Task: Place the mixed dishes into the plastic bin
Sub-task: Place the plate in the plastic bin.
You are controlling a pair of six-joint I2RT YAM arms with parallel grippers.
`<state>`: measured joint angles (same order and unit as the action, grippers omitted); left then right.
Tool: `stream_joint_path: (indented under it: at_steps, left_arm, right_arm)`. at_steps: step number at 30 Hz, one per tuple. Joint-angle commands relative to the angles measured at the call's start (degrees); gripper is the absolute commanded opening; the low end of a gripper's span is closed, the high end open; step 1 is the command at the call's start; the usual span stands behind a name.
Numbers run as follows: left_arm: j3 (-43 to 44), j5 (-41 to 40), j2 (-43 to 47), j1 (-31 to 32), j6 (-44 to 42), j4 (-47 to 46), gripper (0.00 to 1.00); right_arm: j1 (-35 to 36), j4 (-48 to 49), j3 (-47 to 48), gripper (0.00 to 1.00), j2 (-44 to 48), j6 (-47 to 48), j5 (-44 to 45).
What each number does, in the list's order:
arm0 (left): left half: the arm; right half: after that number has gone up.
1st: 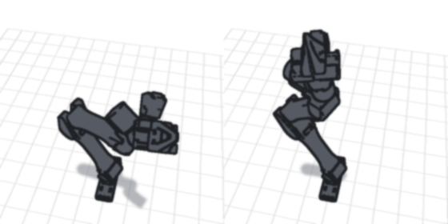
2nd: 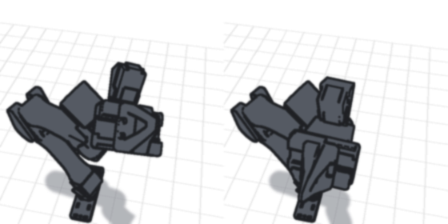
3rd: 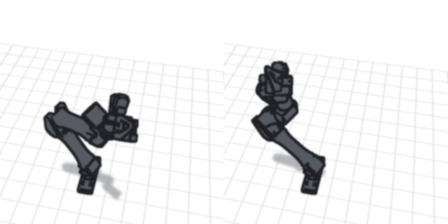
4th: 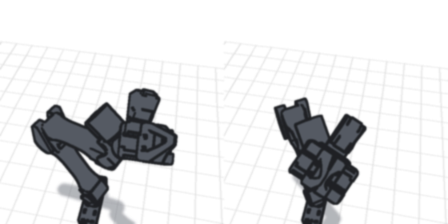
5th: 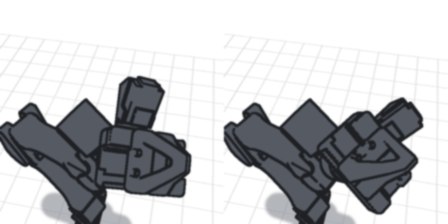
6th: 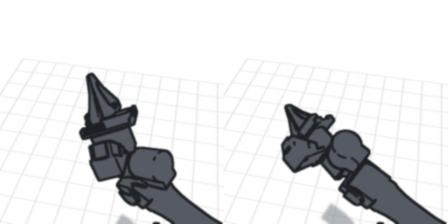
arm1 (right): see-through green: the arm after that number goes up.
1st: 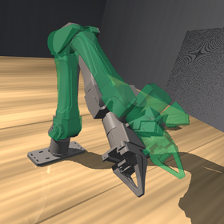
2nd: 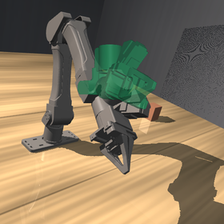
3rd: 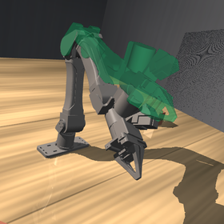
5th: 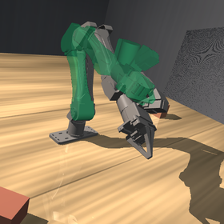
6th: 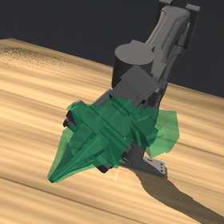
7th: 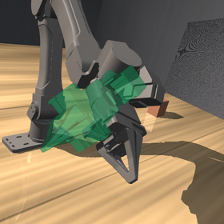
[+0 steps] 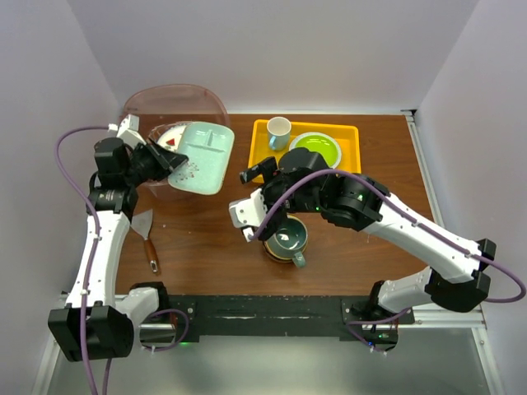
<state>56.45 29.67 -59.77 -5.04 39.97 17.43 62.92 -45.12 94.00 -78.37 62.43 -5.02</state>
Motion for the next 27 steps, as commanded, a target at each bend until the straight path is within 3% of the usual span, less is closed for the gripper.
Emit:
stream_joint_path:
  at_steps: [1, 27]
  left_arm:
    - [4.90, 0.48, -0.17, -1.03, 2.75, -9.43, 0.00]
    - [10.44, -3.57, -5.45, -3.75, 4.16, -13.91, 0.00]
  right_arm:
    - [-2.09, 1.44, 3.12, 0.98, 1.46, -3.46, -2.63]
    - [-15.27, 5.13, 2.51, 0.98, 3.40, -16.46, -11.33]
